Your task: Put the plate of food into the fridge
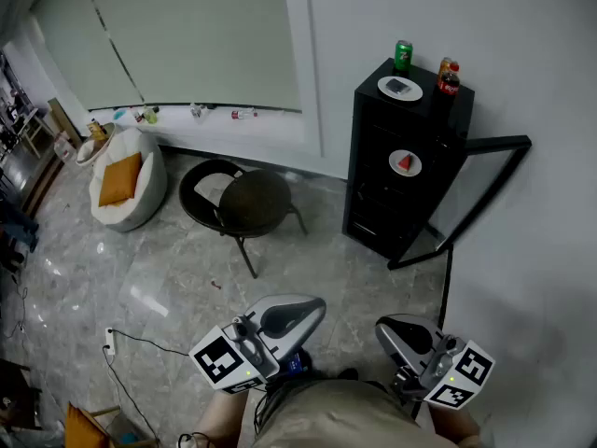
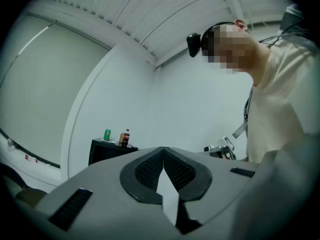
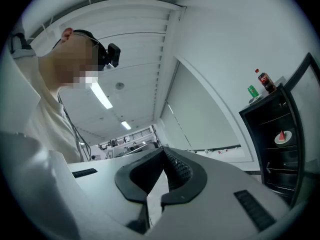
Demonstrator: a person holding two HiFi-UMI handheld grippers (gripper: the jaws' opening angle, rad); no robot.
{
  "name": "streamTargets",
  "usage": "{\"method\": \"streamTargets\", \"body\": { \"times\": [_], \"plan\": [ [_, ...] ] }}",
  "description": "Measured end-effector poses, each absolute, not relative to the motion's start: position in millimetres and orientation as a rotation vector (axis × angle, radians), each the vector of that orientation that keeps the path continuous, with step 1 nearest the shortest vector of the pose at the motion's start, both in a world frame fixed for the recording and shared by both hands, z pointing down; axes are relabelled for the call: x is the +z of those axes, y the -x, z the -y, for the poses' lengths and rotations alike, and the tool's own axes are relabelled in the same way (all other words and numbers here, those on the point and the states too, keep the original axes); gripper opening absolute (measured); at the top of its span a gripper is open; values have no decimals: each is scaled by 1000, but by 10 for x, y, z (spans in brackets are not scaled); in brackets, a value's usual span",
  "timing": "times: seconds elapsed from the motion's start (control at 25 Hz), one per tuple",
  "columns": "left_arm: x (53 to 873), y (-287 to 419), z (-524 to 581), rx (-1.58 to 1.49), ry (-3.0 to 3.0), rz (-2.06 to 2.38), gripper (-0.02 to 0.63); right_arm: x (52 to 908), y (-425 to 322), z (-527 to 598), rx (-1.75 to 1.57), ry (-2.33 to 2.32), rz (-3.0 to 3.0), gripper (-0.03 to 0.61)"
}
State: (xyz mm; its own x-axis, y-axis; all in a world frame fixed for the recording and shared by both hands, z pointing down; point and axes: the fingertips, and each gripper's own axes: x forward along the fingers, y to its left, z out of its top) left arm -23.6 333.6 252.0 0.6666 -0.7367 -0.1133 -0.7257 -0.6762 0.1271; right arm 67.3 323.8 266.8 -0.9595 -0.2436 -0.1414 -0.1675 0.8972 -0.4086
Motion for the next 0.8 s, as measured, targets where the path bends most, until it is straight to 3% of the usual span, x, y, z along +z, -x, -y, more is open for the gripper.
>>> {"method": "streamTargets", "body": {
  "times": [0.28, 0.8],
  "plan": [
    [2623, 20, -3363, -240, -2778, 1190, 9, 2732, -874, -3320, -642, 358, -2874, 20],
    [2545, 560, -3499, -278, -2743, 1301, 10, 2675, -323, -3379, -670, 258, -2878, 20]
  ]
}}
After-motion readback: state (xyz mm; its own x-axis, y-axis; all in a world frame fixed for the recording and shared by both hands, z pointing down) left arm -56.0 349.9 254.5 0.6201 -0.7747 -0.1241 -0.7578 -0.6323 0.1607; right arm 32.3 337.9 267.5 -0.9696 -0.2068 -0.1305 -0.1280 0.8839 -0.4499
